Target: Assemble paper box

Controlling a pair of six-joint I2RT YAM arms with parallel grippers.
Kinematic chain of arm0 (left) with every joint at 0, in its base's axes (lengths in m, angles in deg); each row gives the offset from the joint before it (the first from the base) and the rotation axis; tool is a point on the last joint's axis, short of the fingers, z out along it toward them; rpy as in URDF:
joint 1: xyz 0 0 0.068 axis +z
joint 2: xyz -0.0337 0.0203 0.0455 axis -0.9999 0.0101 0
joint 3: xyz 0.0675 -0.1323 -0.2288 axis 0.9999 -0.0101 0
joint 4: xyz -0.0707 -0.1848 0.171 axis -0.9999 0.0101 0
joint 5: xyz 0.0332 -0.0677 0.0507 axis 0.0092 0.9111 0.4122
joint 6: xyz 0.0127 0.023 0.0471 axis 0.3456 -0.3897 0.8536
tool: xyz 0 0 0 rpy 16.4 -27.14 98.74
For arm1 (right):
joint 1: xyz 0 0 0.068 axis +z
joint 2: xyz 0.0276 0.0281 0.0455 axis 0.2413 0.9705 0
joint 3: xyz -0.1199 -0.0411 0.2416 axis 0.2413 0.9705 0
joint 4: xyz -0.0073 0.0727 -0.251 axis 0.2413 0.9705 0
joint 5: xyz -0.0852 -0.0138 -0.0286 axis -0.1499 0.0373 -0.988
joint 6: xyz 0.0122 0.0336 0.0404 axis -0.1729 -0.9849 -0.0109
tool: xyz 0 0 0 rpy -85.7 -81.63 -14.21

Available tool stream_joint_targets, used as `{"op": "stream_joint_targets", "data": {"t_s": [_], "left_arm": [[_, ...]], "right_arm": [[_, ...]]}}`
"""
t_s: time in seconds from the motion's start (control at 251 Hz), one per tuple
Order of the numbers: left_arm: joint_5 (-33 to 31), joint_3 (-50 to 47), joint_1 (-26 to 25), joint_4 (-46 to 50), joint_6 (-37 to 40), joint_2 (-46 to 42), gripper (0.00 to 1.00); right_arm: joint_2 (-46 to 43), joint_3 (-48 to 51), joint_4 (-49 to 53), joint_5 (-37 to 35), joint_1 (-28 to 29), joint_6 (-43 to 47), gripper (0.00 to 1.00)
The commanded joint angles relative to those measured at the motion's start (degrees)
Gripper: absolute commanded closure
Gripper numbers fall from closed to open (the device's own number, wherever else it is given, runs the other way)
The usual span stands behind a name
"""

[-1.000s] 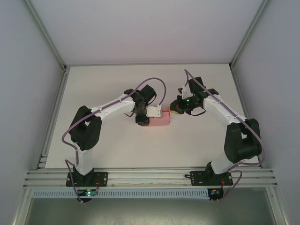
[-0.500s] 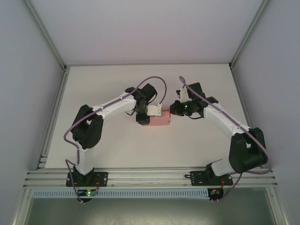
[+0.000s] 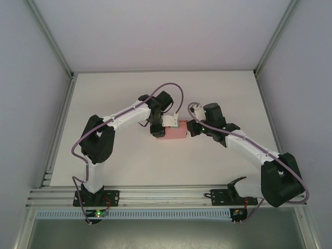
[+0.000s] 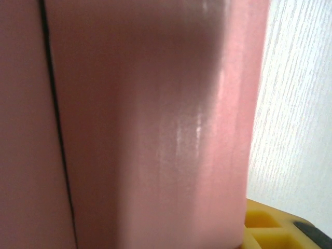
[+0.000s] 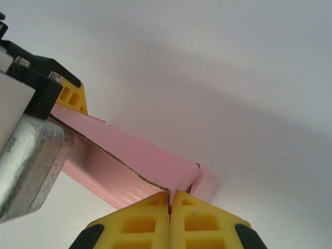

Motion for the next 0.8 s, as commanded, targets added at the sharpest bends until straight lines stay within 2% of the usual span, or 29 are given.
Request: {"op": "stream_joint_targets", "data": {"t_s": [0.0,0.044,0.092,0.176,0.243,0.371,0.495,0.619,0.69,0.73,0.794], "left_arm": [[1.21,-0.28,-0.93,3.17,-1.04,3.94,0.56],[1.38,-0.14,-0.91,3.15,-1.12,3.8,0.55],[1.86,-0.21,-0.95,3.08,-0.95,3.55,0.51],[2.54,0.08,-0.95,2.88,-1.3,3.35,0.5],[2.68,0.41,-0.95,2.8,-1.81,3.26,0.49],[4.11,0.5,-1.03,2.07,-2.45,2.5,0.4],[5.48,0.85,-1.0,1.3,-3.12,2.06,0.34],[5.36,2.07,-1.12,1.76,-3.99,2.13,0.3],[5.28,2.59,-1.13,1.29,-4.87,1.98,0.21],[5.24,2.65,-1.13,0.9,-5.09,1.71,0.01],[4.94,3.03,-1.07,0.37,-5.34,1.56,0.0]], "right_arm": [[0.02,3.59,-0.31,2.89,4.05,0.54,1.0],[-0.41,4.33,-1.05,1.81,5.03,0.04,1.0],[-1.19,5.31,-1.95,-3.15,6.49,-0.71,1.0],[-2.44,6.78,-3.51,-8.39,7.84,-0.86,1.0],[-3.22,7.94,-5.06,-9.24,8.03,-2.31,1.0],[-4.25,11.03,-8.63,-12.3,10.34,-2.85,1.0],[-3.15,10.51,-7.4,-16.88,10.86,-5.63,1.0],[-2.24,10.13,-6.78,-18.55,12.35,-6.4,1.0],[-1.47,9.96,-6.31,-18.74,12.72,-6.53,1.0],[-0.91,9.75,-5.82,-19.67,12.86,-7.05,1.0],[0.1,8.9,-4.81,-20.86,13.07,-7.96,1.0]]}}
